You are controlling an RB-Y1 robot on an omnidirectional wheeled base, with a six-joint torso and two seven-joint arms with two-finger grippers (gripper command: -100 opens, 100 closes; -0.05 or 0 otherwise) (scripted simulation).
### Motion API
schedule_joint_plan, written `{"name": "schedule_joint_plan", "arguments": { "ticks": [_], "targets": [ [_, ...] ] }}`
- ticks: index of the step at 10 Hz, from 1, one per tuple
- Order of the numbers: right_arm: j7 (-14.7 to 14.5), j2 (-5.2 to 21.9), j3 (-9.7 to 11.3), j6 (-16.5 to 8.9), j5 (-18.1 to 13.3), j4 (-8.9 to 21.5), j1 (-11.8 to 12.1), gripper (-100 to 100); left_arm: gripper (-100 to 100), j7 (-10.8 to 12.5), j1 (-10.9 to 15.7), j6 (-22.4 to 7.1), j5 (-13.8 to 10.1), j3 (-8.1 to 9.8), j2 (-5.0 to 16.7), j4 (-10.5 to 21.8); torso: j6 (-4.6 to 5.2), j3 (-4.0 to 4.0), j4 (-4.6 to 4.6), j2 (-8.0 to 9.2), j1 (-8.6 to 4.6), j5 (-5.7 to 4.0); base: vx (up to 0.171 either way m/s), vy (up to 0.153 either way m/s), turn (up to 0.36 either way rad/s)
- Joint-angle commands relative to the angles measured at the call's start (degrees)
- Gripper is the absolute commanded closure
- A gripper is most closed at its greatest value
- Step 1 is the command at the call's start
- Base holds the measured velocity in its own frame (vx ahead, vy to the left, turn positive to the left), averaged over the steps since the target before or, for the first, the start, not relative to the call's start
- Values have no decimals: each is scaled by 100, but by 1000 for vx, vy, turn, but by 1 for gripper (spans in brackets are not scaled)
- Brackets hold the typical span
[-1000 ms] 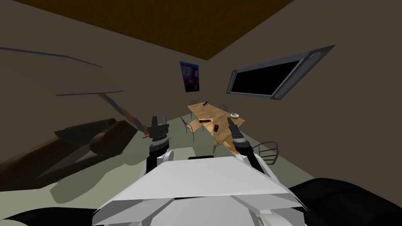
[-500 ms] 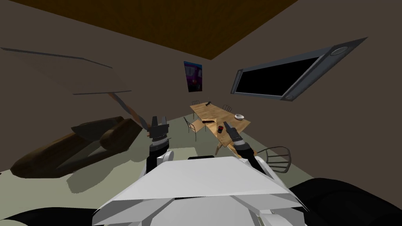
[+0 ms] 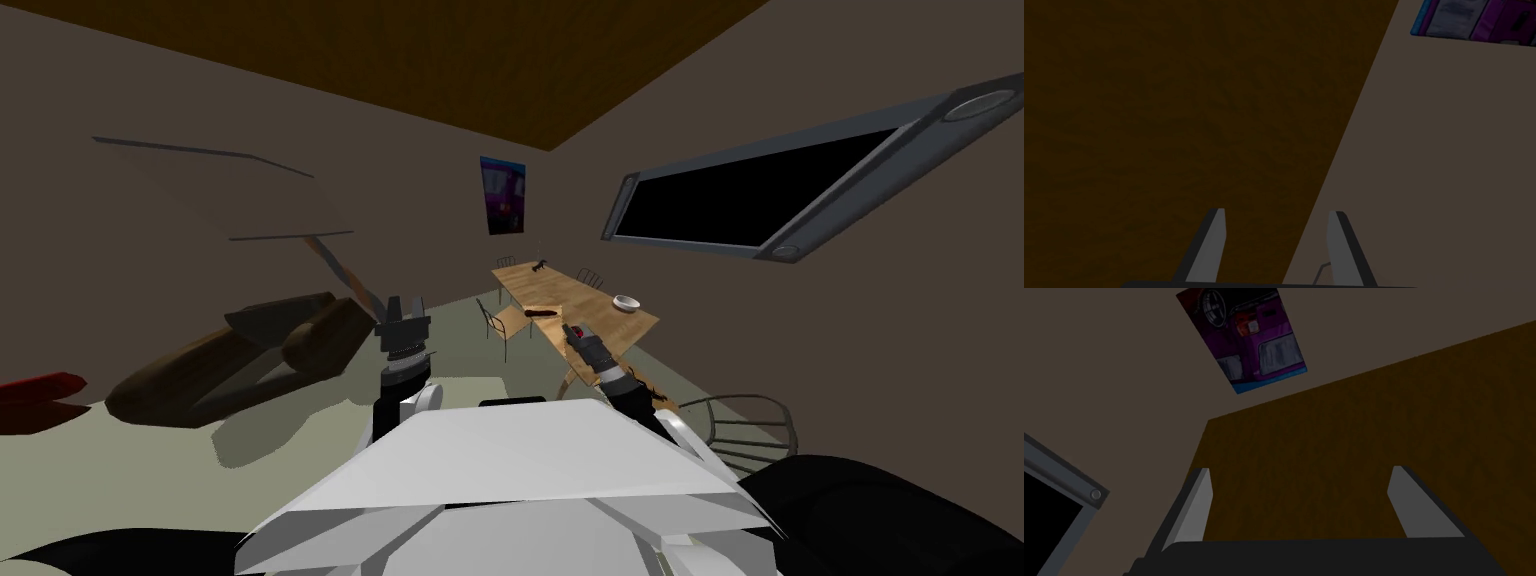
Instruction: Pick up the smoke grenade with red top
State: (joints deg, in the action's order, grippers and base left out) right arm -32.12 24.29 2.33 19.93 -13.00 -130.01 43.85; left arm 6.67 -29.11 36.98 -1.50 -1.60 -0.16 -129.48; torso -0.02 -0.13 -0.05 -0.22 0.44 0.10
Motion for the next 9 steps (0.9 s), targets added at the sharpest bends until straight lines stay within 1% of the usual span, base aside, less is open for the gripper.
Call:
{"name": "schedule_joint_plan", "arguments": {
  "ticks": [1,2,3,4,5,6,7,8,9],
  "targets": [
    [-286,132,7,-68,-68,-3,98,-100,0,0,0,0,0,0,0,0,0,0,0,0,0,0,60,88,51],
    [-453,368,58,-174,-229,25,276,-100,0,0,-1,0,0,1,0,0,3,2,1,3,-8,0,67,77,139],
    [-631,368,58,-174,-229,25,276,-100,0,0,0,0,0,0,0,0,1,1,0,3,-12,-2,49,62,58],
    [-803,603,107,-279,-389,54,456,-100,0,0,0,0,0,1,0,0,3,4,1,7,-18,-3,56,82,132],
    [-961,604,107,-279,-389,54,456,-100,0,0,0,0,0,0,0,0,1,4,1,6,-13,-2,56,65,59],
    [-995,604,107,-279,-389,54,456,-100,0,0,0,0,0,1,0,0,3,4,2,7,-17,-3,26,27,-12],
    [-1229,837,152,-383,-548,86,636,-100,0,0,0,0,0,1,1,0,4,9,3,16,-29,-5,41,62,123],
    [-1343,837,152,-383,-548,86,636,-100,0,0,0,0,0,1,0,0,1,8,3,14,-22,-4,55,56,79],
    [-1522,1067,191,-483,-703,120,816,-100,0,0,0,0,0,1,1,0,3,6,2,10,-22,-4,91,76,138]
  ]
}}
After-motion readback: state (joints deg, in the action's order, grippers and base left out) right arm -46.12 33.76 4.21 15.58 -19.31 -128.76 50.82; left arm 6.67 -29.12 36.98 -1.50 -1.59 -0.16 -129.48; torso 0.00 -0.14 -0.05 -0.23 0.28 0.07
